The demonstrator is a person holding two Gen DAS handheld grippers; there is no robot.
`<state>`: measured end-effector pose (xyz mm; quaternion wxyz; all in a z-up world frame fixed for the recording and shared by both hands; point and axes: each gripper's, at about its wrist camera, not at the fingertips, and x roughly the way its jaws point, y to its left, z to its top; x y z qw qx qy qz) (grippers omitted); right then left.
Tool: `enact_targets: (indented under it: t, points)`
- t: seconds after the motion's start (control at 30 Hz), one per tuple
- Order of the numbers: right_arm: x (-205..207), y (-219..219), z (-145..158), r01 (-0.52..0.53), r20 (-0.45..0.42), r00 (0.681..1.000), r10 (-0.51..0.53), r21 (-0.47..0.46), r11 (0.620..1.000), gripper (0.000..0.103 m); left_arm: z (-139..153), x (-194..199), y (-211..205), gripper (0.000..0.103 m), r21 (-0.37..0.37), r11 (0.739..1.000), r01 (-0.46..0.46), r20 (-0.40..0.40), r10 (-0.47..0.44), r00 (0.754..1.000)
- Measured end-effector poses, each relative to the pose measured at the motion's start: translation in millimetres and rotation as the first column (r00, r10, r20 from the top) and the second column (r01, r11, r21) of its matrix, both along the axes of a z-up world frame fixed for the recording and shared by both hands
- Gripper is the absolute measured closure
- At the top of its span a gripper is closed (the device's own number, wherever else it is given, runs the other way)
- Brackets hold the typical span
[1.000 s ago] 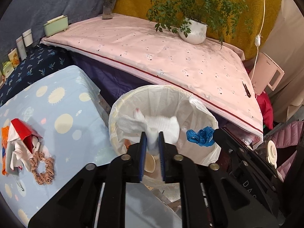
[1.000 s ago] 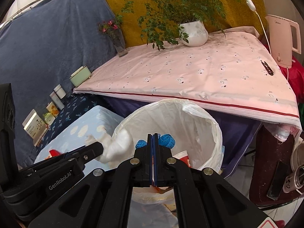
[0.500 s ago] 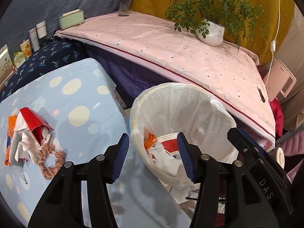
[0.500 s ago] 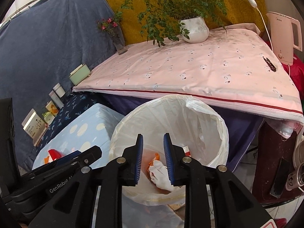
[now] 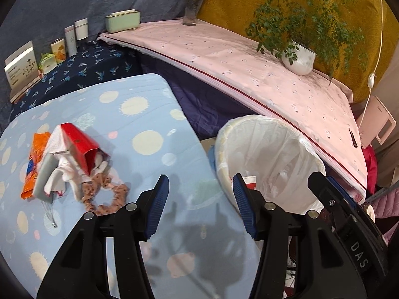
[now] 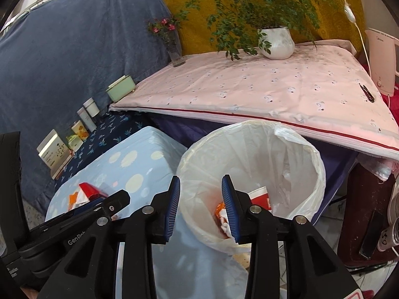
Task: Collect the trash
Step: 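Move both open tools back to the remaining trash pile, then grasp the grey cloth with the left tool while the right tool grasps the white sock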
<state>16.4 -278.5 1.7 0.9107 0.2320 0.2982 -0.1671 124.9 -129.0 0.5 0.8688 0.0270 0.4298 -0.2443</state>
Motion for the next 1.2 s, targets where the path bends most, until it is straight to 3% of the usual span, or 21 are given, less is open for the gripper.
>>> enact_targets:
  t: [0.6, 0.77, 1.2]
  points:
    - [22, 75, 6, -0.133, -0.022, 0.991, 0.133, -0.018, 0.991, 0.063, 2, 12, 95, 0.052, -0.016, 0.988, -0.154, 0.003, 0.154, 0.988]
    - [29, 97, 3, -0.169, -0.035, 0.985, 0.168, -0.020, 0.985, 0.062, -4, 16, 125, 0.047, -0.004, 0.978, -0.209, 0.001, 0.209, 0.978]
    - [54, 149, -13, -0.262, -0.083, 0.962, 0.261, -0.008, 0.965, 0.062, -25, 32, 200, 0.047, 0.024, 0.943, -0.331, -0.018, 0.332, 0.943]
